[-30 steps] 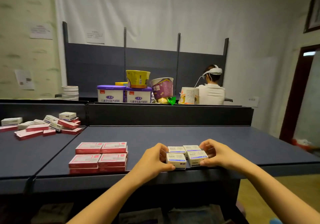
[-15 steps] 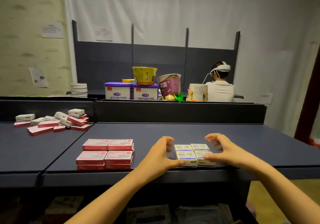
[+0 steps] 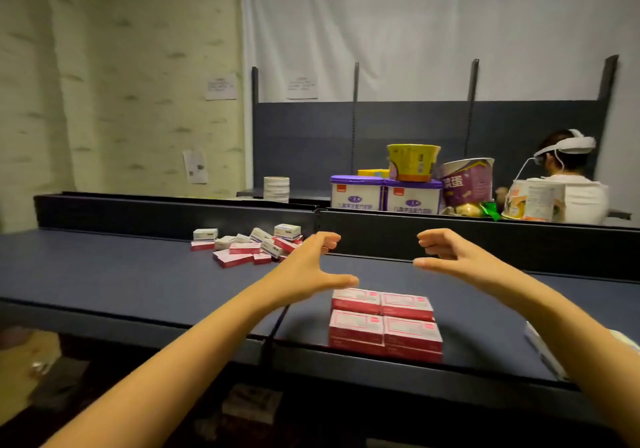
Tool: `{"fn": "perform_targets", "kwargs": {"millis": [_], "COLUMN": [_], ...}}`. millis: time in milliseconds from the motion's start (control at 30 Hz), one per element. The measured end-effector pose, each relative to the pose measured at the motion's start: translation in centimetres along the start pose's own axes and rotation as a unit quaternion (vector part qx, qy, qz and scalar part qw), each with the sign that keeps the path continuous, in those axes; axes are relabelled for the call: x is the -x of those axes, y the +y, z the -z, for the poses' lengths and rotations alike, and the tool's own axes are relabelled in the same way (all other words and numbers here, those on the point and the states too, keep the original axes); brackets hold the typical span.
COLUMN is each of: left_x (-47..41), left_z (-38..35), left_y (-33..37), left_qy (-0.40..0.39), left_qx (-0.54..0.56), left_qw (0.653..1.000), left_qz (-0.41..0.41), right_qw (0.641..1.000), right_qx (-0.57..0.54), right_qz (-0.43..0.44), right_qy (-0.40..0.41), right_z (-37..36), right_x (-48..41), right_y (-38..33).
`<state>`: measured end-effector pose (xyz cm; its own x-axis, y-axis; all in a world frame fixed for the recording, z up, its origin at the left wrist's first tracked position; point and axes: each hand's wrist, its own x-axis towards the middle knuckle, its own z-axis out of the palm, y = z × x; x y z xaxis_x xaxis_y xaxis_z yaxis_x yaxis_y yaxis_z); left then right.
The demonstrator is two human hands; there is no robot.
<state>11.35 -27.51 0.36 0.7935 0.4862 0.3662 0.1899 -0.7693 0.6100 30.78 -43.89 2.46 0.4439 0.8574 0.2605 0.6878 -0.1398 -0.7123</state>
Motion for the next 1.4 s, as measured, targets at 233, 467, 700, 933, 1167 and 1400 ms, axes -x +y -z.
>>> {"fn": "perform_targets", "kwargs": {"millis": [233, 467, 700, 933, 1167, 1400], "left_x": [0.3, -2.0, -4.4, -8.4, -11.7, -13.7], "left_z": [10.6, 18.4, 20.9, 20.9, 20.0, 18.6], "left_y": [-12.8, -24.0, -31.4, -34.6, -36.5, -38.2], "left_qy": [0.029, 0.035, 0.058, 0.054, 0.028, 0.027], "left_qx": [-0.014, -0.025, 0.011, 0.032, -0.011, 0.031], "left_qw": [0.999, 0.998, 0.991, 0.986, 0.986, 0.983], "left_qz": [0.008, 0.056, 0.118, 0.151, 0.161, 0.177], "right_qw": [1.000, 0.999, 0.999, 0.996, 0.973, 0.971], "right_qx": [-0.006, 0.014, 0.014, -0.032, -0.097, -0.085], "right_qz": [0.006, -0.029, -0.045, -0.032, -0.070, -0.120], "right_qy": [-0.011, 0.000, 0.008, 0.075, 0.198, 0.191], "right_z": [-9.6, -15.9, -19.9, -22.1, -22.6, -22.3], "right_x": [-7.2, -13.7, -18.5, -23.0, -25.4, -27.0], "right_y": [-7.1, -11.8, -13.7, -12.2, -8.4, -6.3]}}
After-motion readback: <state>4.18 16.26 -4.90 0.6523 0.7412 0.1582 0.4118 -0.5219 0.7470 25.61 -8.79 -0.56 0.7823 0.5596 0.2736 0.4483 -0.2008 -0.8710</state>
